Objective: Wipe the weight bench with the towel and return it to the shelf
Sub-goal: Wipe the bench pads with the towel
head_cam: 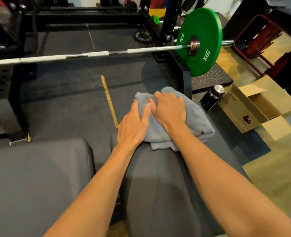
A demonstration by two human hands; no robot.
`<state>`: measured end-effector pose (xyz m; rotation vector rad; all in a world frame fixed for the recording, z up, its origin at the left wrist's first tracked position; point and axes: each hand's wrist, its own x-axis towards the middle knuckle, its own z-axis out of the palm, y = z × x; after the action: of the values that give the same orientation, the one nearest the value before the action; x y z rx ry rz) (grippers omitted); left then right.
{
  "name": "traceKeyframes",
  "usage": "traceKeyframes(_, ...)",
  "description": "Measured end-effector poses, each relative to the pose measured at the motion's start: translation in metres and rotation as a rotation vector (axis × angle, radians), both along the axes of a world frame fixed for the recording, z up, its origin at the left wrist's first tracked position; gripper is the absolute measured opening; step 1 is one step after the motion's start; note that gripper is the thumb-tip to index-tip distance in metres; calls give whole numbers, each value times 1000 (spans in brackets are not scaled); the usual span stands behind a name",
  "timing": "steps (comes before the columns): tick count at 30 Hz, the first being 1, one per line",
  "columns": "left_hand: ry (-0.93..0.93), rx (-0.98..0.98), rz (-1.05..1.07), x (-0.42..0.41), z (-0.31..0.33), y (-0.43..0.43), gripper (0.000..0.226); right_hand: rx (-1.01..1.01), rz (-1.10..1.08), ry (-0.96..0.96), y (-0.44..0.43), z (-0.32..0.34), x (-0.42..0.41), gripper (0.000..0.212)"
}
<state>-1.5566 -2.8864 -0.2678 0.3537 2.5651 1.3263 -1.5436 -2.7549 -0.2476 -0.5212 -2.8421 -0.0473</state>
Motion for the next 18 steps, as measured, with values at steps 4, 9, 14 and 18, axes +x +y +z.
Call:
traceKeyframes(4,-3,19,-26,6,8,-5,70,-18,-11,77,-10,6,28,35)
traceKeyframes(9,-56,-19,-159,5,25,-6,57,-92,25,114,-51,11,146,28)
traceKeyframes(14,172,-264,-287,22,31,26,51,-107,11,71,-40,12,241,24)
traceKeyframes(18,242,-138,-286,19,26,55,53,-107,-101,86,1,11,205,27)
